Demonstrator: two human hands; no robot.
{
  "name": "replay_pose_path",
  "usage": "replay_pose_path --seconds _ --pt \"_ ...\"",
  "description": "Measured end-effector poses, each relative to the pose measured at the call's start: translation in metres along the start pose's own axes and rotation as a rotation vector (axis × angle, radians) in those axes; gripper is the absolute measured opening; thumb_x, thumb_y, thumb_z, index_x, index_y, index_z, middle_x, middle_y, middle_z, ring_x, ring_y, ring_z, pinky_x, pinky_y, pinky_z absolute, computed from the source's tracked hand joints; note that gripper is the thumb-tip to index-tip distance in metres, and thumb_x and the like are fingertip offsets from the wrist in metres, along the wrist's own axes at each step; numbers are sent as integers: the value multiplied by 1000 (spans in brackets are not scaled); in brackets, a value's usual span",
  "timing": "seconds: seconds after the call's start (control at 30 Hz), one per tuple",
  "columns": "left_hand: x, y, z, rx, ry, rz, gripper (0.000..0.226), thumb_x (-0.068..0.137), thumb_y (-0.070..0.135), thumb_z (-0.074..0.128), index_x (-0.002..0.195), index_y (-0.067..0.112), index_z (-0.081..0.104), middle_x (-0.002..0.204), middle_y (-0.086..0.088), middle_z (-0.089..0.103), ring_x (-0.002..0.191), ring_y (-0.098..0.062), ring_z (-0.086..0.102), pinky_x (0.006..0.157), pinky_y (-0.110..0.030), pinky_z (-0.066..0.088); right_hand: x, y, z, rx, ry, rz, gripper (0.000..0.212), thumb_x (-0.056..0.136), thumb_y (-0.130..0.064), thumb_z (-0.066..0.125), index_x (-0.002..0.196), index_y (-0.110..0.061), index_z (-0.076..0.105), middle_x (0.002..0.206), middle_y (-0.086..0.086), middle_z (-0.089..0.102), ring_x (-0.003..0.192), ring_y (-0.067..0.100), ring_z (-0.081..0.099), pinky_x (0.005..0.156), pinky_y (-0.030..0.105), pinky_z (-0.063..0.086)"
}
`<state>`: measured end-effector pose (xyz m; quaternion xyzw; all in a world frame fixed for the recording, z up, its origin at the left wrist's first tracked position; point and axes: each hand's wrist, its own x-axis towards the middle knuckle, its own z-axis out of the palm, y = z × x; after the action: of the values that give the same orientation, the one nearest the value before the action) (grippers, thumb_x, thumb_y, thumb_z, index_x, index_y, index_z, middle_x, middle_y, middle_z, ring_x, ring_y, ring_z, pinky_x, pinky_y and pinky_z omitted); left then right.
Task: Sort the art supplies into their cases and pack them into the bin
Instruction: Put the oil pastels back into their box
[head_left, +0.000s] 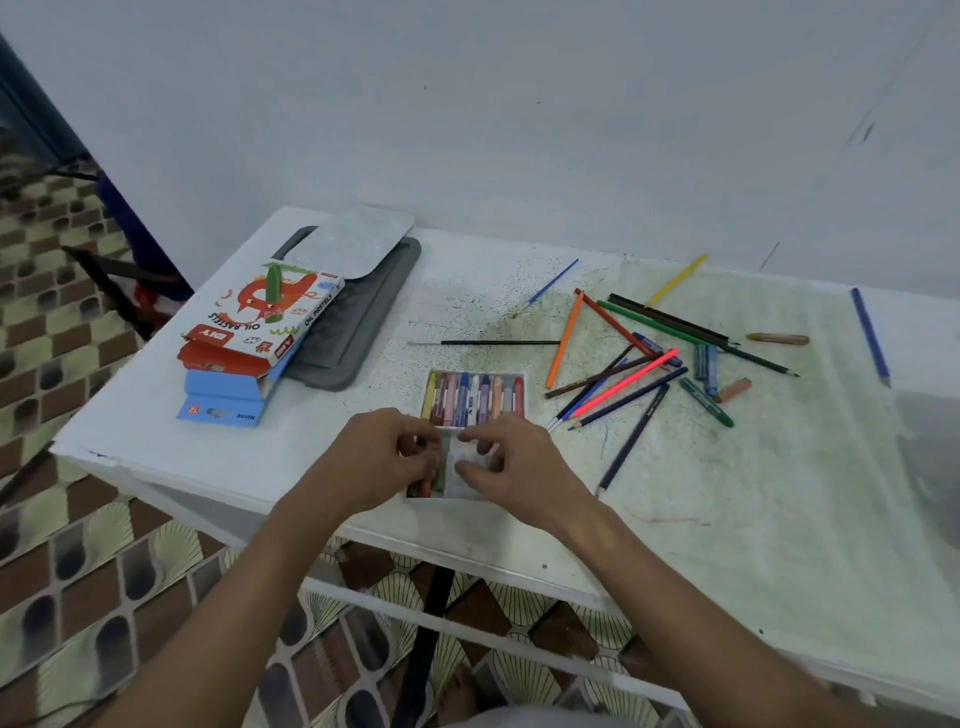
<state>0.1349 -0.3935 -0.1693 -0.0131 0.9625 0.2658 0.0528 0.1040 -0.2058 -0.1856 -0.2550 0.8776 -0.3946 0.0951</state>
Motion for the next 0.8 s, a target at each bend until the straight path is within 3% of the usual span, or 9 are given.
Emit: replay_pose_path --seconds 0.2,0.3,0.4,0.53,0.6,0.7,0.8 --pt "41 61 16 -38 -17 157 18 85 34 68 101 28 71 83 3 64 68 -3 52 61 -17 37 -23 44 -74 -12 216 151 23 85 -22 69 108 -20 70 89 -5 62 67 3 54 62 6 39" --pt "70 102 36 -56 -47 248 22 86 35 67 107 27 69 89 4 61 69 -1 49 69 -20 39 -40 80 -118 -58 353 257 18 86 -16 67 102 -19 72 85 -4 65 64 2 55 62 7 38" --pt "101 143 59 -42 -70 359 26 86 32 66 111 23 69 89 3 59 78 -10 52 79 -27 45 -52 115 -158 -118 463 395 13 84 -13 69 96 -15 74 86 0 69 62 2 55 61 5 37" --pt "141 188 87 73 -111 499 28 87 23 63 115 20 67 93 -5 59 87 -21 56 73 -26 40 -55 141 -189 -84 549 472 3 82 -14 72 85 -15 73 75 -11 63 67 6 56 58 8 37" --pt "156 200 98 124 -144 529 31 88 22 62 118 20 66 95 -8 55 92 -25 56 74 -27 39 -49 153 -193 -132 513 495 18 83 -18 72 100 -14 72 87 0 65 72 10 56 59 13 36" --pt "169 208 109 171 -197 516 31 89 25 63 120 23 65 91 -1 43 89 -24 53 72 -27 35 -37 166 -195 -218 361 462 37 83 -15 71 120 -14 65 112 13 55 95 20 55 71 13 30" --pt "173 212 116 185 -217 527 25 88 26 65 113 23 69 88 0 42 79 -19 49 66 -28 36 -32 176 -199 -237 249 419 41 83 -12 71 123 -13 63 122 14 48 111 24 52 81 11 30"
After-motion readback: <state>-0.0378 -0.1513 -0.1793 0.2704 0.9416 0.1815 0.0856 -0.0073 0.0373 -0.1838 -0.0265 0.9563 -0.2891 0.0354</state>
